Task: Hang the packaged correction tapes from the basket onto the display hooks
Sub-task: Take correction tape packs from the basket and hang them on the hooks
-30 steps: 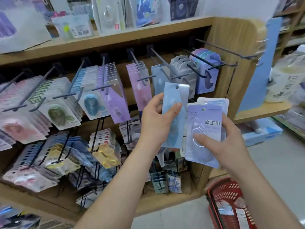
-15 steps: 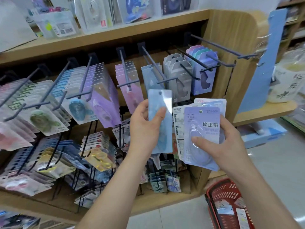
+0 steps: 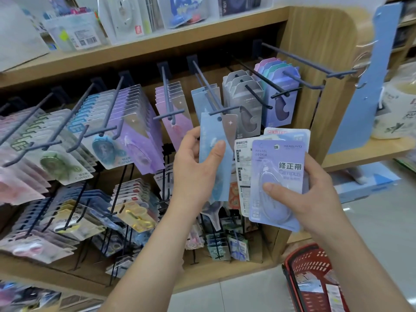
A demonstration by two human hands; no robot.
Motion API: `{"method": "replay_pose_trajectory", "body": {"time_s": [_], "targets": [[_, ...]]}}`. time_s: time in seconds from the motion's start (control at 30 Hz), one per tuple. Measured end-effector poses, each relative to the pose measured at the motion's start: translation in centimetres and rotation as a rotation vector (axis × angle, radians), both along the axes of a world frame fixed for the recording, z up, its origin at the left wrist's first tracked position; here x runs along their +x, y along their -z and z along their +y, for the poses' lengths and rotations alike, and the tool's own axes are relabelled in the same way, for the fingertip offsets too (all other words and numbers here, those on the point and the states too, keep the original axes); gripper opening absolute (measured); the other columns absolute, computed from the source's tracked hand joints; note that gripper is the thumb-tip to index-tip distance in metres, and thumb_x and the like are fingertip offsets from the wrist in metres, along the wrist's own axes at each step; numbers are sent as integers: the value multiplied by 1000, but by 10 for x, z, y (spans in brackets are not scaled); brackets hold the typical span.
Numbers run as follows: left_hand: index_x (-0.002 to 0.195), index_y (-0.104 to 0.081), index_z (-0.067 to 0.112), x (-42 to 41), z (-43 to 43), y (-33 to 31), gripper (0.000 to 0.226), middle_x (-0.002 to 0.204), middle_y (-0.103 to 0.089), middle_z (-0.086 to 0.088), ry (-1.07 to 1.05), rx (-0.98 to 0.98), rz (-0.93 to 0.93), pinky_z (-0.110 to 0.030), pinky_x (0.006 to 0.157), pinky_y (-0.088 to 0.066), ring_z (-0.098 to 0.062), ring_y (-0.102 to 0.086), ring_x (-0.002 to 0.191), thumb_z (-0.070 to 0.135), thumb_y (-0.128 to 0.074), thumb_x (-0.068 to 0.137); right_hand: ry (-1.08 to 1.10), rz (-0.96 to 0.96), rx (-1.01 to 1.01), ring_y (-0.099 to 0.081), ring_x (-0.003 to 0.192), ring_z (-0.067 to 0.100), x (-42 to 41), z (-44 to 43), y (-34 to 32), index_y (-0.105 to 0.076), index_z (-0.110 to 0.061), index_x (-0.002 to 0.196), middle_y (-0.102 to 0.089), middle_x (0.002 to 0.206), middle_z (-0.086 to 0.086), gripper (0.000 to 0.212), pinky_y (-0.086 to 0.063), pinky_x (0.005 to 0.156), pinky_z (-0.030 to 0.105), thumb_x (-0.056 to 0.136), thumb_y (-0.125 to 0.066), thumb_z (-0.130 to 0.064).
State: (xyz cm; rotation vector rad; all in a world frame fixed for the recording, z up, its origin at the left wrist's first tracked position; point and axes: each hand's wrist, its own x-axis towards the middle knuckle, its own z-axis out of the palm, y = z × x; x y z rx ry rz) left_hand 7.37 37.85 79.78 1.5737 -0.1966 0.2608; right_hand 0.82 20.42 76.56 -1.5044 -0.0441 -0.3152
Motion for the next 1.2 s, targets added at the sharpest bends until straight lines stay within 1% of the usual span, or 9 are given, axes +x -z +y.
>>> {"method": "replay_pose_trajectory", "body": {"time_s": [0.33, 0.47, 0.5, 0.6, 0.7, 0.8, 0.97, 1.1, 1.2], "targets": [[119, -54, 30, -5, -7, -2, 32, 88, -76, 6, -13, -51, 37, -31, 67, -57, -12, -71, 78, 12, -64, 94, -63, 20, 51, -72, 98, 16, 0, -11, 3, -68, -38, 107, -75, 107, -6, 54, -60, 80, 31, 63, -89, -13], [135, -40, 60, -2, -9, -8, 59, 133, -63, 8, 51, 126, -88, -50, 86, -57, -19, -65, 96, 18, -56, 97, -74, 14, 76, -72, 98, 17, 0, -14, 3, -68, -41, 105, -75, 107, -5, 47, -60, 79, 30, 65, -79, -18], [135, -42, 60, 0, -10, -8, 58, 134, -61, 14, 42, 151, -104, -56, 77, -57, -19, -59, 88, 18, -55, 96, -76, 14, 72, -72, 98, 16, 1, -14, 3, -69, -42, 104, -75, 107, -5, 47, -60, 78, 30, 65, -79, -18], [126, -62, 42, 4, -14, -9, 42, 97, -70, 25, -84, 69, -97, -41, 69, -54, -17, -52, 74, 12, -57, 98, -79, 23, 65, -72, 99, 17, 1, -15, 2, -68, -42, 105, -75, 108, -5, 47, -57, 80, 34, 66, -79, -19], [102, -74, 29, 5, -19, -14, 19, 96, -74, 17, -203, 18, -103, -40, 96, -54, -7, -68, 97, 14, -65, 94, -84, 26, 59, -72, 98, 15, 2, -15, 2, -68, -43, 105, -75, 107, -7, 48, -57, 78, 32, 66, -80, -19], [88, -74, 28, 8, -22, -14, 10, 87, -74, 12, -237, -3, -103, -38, 87, -56, -9, -68, 89, 21, -69, 92, -84, 26, 65, -72, 96, 14, 3, -16, 2, -69, -44, 103, -75, 105, -7, 50, -58, 72, 26, 66, -89, -17], [97, -50, 42, 14, -25, -15, 30, 96, -69, -7, -217, -86, -23, -44, 67, -51, -23, -60, 76, 22, -70, 87, -80, 43, 58, -72, 96, 15, 4, -20, 3, -68, -41, 106, -75, 106, -7, 55, -58, 73, 28, 62, -91, -18], [114, -52, 37, 15, -28, -17, 30, 82, -69, -6, -163, -114, 37, -50, 69, -57, -25, -62, 73, 26, -69, 91, -75, 48, 35, -72, 96, 11, 4, -23, 5, -68, -46, 105, -75, 105, -10, 50, -59, 73, 25, 63, -81, -22], [108, -63, 24, 15, -30, -19, 12, 79, -72, 5, -128, -74, 32, -41, 71, -58, -14, -67, 73, 21, -62, 97, -74, 47, 24, -72, 97, 11, 3, -26, 4, -68, -47, 103, -75, 105, -10, 55, -59, 76, 25, 61, -92, -20]]}}
